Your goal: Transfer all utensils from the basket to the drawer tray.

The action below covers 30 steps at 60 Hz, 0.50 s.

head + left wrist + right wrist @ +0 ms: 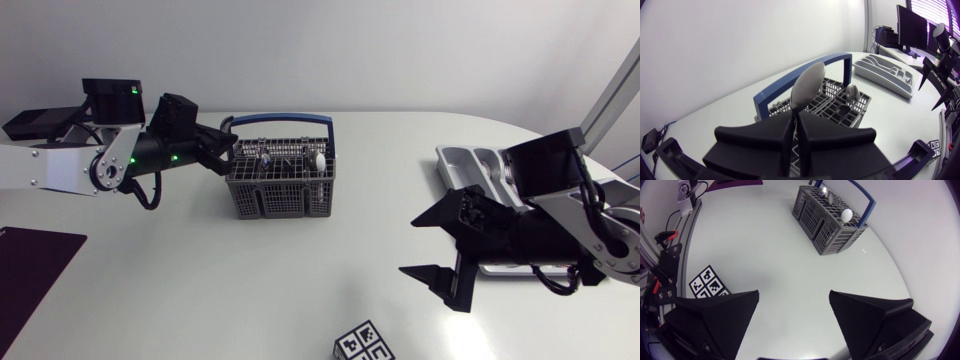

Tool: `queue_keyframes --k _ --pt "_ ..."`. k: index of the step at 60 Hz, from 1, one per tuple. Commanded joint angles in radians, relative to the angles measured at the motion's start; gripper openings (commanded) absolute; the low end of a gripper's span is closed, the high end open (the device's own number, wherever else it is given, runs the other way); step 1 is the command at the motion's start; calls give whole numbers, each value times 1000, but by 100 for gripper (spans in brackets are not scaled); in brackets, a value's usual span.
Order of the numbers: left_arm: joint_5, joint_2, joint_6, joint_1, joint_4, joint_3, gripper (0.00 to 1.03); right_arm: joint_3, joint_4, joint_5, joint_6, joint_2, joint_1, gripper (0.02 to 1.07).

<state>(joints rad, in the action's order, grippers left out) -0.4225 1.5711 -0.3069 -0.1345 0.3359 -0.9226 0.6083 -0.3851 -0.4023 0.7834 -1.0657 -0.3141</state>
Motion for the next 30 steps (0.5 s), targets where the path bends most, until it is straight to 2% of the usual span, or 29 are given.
queue_keyframes --k 1,15,30 --pt "-13 -37 25 10 -20 -33 4 -1 11 6 -41 15 -19 103" --pt "-29 -83 101 16 -94 -53 4 50 41 10 -165 12 -57 102" --pt "-183 -115 330 42 -302 -154 5 189 40 3 -357 -39 -123 102"
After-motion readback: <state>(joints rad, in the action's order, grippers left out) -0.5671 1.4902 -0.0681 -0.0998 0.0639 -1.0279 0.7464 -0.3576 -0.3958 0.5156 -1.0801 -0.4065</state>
